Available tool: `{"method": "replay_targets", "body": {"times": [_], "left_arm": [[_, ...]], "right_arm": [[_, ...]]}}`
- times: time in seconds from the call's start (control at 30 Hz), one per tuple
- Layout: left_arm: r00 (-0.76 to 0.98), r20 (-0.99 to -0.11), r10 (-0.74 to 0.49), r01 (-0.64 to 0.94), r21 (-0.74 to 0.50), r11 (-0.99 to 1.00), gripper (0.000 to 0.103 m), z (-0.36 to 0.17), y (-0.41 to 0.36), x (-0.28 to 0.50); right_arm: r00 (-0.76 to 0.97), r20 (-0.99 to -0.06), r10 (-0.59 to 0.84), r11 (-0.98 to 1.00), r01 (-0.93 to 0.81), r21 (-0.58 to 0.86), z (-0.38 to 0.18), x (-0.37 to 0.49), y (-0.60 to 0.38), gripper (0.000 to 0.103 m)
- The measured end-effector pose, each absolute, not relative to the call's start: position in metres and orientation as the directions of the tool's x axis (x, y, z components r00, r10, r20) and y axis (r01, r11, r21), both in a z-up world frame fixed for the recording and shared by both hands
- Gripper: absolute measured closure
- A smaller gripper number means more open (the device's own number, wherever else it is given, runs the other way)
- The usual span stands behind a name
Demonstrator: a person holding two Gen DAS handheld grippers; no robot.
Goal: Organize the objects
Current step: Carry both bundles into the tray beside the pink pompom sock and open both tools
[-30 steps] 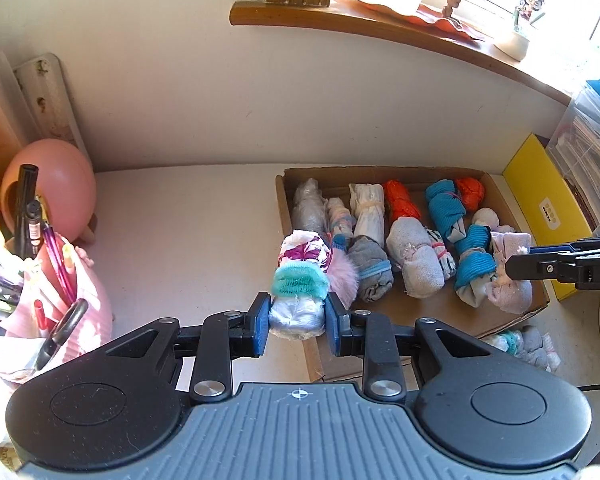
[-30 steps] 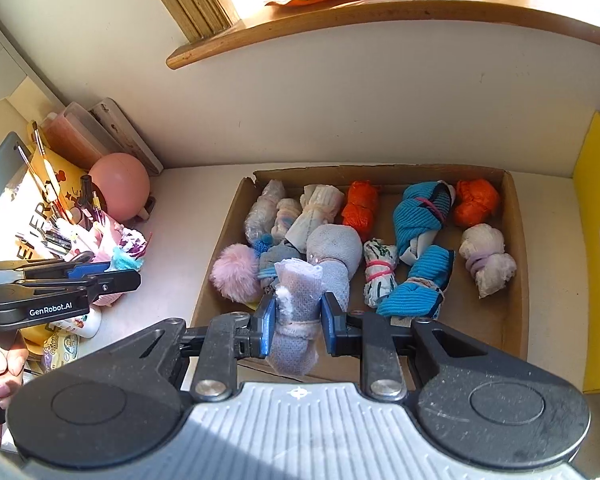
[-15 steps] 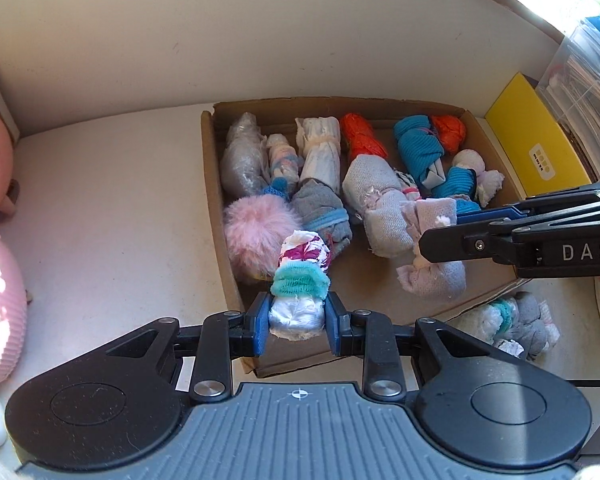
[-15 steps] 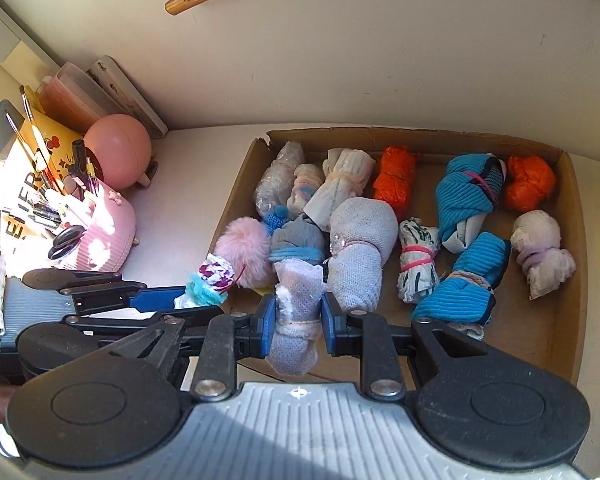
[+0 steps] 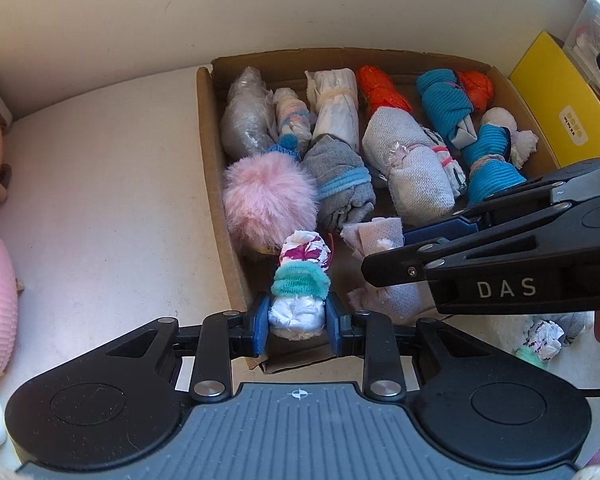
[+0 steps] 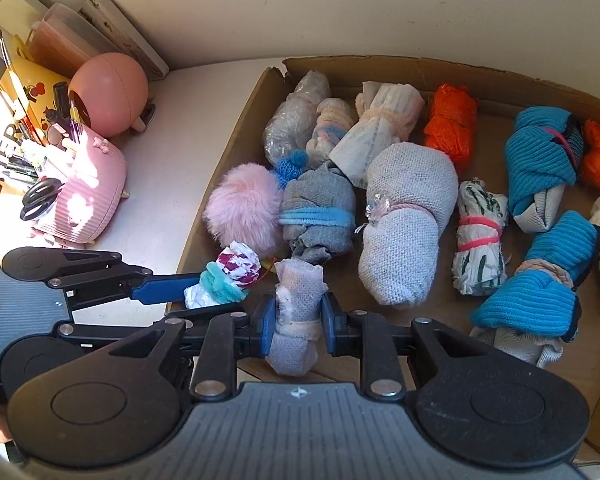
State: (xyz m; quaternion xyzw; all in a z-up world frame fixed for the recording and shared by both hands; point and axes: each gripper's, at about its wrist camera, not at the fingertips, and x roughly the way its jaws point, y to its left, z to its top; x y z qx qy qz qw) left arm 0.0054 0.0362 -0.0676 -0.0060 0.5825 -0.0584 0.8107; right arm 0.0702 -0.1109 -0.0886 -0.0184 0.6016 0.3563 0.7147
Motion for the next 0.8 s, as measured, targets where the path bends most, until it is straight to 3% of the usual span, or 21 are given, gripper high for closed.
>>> {"method": "replay_targets", "body": {"times": [0.23,0.73,0.8], "left_arm": [[0.305,-0.949,-0.084,0.077,-0.063,0.995,0.064,-0.070,0.031,0.004],[0.350,-0.933,-0.087,0.105,-0.053,0.993,0.030,-0.047,0.021,-0.011],[0.359,-0.930,-0.079,0.103,-0.044,0.994,0.030,-0.043,0.022,-0.015]], "right_arm": [[-0.012,-0.879,0.478,0.730,-0.551,0.404,-0.096,0.069,-0.101,0.081],[-0.003,-0.882,0.471,0.732,-0.556,0.393,-0.096,0.068,-0.098,0.075],[0.010,-0.879,0.476,0.739,-0.547,0.394,-0.094,0.069,-0.100,0.074]]}}
